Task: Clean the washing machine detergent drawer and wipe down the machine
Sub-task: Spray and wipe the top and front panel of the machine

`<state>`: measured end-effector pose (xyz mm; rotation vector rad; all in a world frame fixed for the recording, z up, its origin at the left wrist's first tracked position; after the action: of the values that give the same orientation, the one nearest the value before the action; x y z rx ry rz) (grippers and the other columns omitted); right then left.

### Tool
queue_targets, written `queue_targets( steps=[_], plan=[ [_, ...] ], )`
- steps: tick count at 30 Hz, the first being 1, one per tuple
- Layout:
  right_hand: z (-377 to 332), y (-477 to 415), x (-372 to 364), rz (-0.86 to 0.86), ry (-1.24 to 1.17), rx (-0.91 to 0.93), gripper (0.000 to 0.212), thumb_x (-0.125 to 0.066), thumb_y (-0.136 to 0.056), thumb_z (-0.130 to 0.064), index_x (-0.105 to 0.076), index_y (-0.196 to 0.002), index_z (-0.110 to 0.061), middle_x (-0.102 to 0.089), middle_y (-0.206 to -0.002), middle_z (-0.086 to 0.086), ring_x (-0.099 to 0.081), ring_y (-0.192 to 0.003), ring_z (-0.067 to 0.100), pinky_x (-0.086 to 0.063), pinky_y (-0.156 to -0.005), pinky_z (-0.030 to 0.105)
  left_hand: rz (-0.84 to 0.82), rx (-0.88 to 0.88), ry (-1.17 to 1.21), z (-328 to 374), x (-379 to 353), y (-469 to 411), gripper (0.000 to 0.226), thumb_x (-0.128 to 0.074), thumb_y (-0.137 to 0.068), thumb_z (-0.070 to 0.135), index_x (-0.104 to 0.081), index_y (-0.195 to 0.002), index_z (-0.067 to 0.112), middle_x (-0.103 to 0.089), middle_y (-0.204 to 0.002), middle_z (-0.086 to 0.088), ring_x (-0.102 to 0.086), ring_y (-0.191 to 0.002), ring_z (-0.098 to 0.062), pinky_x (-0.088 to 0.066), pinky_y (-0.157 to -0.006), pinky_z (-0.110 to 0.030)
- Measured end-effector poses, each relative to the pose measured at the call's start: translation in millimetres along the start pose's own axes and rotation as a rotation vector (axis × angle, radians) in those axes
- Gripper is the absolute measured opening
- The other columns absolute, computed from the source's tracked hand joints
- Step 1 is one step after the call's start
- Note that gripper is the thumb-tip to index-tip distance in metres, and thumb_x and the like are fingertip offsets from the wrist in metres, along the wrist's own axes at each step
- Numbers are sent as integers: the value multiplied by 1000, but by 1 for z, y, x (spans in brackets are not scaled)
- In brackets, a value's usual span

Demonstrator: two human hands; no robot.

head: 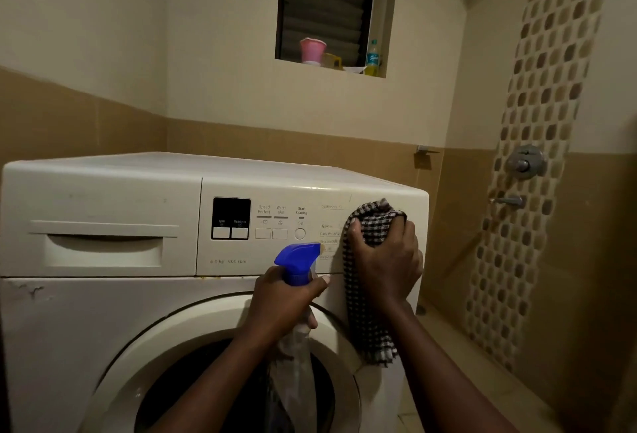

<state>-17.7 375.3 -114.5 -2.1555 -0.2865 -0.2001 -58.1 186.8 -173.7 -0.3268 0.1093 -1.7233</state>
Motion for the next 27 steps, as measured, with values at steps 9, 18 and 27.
queue_targets(
  steps=[9,18,27],
  plan=[
    [25,30,-7,21,-198,-341,56,-30,-93,-63,-50,-117,-16,-64,-110,4,-61,-101,26,-46,-87,42,21,15,-4,0,1,1,34,-78,-80,32,-61,-95,7,-74,-73,-16,-66,-47,-21,-60,-76,-43],
    [14,27,-1,-67,-160,-174,57,-43,-90,-60,-41,-123,-14,-49,-118,4,-56,-106,26,-49,-84,42,31,34,2,1,0,4,36,-78,-80,32,-60,-98,7,-75,-75,-17,-66,-48,-21,-59,-81,-48],
    [15,-4,5,-30,-87,-75,44,-36,-97,-50,-51,-117,-14,-57,-104,2,-59,-92,23,-38,-73,31,30,27,-16,0,-1,6,35,-79,-79,33,-59,-97,11,-75,-77,-17,-67,-51,-23,-59,-81,-50]
  ],
)
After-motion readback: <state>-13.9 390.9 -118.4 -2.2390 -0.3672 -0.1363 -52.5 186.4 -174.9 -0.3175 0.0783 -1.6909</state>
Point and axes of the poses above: each hand's wrist, its own y-axis away from the middle knuckle, its own x-axis out of the back of the hand, z = x × y, the point moved 7 cm from there along -y, towards the middle knuckle
